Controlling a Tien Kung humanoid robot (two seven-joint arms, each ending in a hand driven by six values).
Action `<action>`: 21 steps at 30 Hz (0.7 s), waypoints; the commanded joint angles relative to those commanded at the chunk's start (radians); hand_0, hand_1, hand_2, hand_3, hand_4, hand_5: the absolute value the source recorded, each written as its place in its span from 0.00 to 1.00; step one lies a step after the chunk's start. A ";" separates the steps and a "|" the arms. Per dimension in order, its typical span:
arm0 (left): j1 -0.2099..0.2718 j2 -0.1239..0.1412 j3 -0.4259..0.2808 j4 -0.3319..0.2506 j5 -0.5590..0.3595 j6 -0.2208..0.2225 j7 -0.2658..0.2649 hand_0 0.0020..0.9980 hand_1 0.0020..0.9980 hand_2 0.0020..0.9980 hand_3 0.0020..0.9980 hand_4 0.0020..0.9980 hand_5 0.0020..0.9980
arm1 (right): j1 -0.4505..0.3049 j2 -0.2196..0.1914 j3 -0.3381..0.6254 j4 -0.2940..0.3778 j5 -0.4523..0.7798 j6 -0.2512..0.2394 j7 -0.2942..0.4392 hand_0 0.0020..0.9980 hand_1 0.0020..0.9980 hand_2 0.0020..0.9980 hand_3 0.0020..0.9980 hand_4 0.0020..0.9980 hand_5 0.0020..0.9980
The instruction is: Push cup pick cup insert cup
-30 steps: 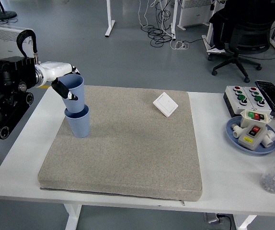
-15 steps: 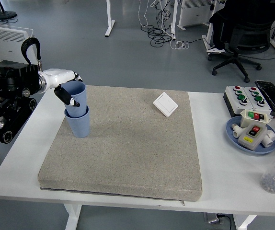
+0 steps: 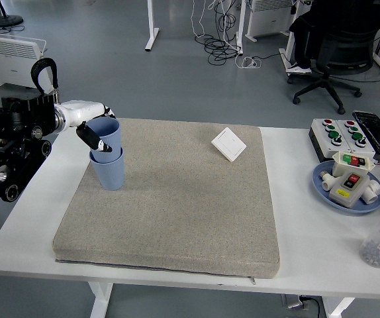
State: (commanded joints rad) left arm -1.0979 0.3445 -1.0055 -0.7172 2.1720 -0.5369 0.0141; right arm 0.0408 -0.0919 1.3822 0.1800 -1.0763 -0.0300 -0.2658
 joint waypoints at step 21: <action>0.011 0.007 -0.022 0.011 -0.003 0.068 -0.024 0.93 0.96 1.00 1.00 1.00 0.51 | 0.007 0.000 -0.001 0.000 0.010 0.001 0.003 0.70 0.60 0.61 0.55 0.11 0.43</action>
State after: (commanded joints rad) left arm -1.0871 0.3513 -1.0276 -0.7067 2.1691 -0.4685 -0.0095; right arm 0.0474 -0.0919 1.3811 0.1800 -1.0662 -0.0286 -0.2631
